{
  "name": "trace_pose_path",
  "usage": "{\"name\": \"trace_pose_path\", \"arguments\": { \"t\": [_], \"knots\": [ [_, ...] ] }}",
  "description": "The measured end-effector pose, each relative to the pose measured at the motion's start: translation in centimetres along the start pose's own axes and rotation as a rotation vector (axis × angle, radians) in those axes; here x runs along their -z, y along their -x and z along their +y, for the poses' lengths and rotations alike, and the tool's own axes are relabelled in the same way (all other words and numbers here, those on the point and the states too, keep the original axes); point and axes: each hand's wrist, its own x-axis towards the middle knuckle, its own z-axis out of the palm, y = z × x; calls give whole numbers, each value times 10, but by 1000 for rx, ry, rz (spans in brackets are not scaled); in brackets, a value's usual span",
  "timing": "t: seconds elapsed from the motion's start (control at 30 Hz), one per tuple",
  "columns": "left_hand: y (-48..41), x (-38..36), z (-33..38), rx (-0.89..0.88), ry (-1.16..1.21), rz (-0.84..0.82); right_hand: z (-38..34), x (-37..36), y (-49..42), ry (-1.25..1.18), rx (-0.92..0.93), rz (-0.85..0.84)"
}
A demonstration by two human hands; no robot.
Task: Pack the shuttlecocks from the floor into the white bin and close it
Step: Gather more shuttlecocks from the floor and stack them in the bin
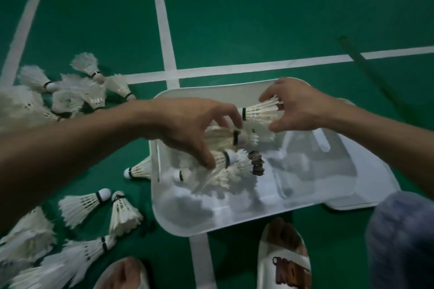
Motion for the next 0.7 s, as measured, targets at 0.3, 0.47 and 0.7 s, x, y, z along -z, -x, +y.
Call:
{"name": "trace_pose_path", "arguments": {
  "t": [0.3,0.47,0.7],
  "knots": [
    [-83,-29,12,144,-263,-532,37,-37,1,16,22,-107],
    [-98,-25,1,187,-204,-486,42,-46,0,-9,31,-125],
    [-113,-38,10,222,-170,-611,47,-49,9,80,-12,-159]
  ]
}}
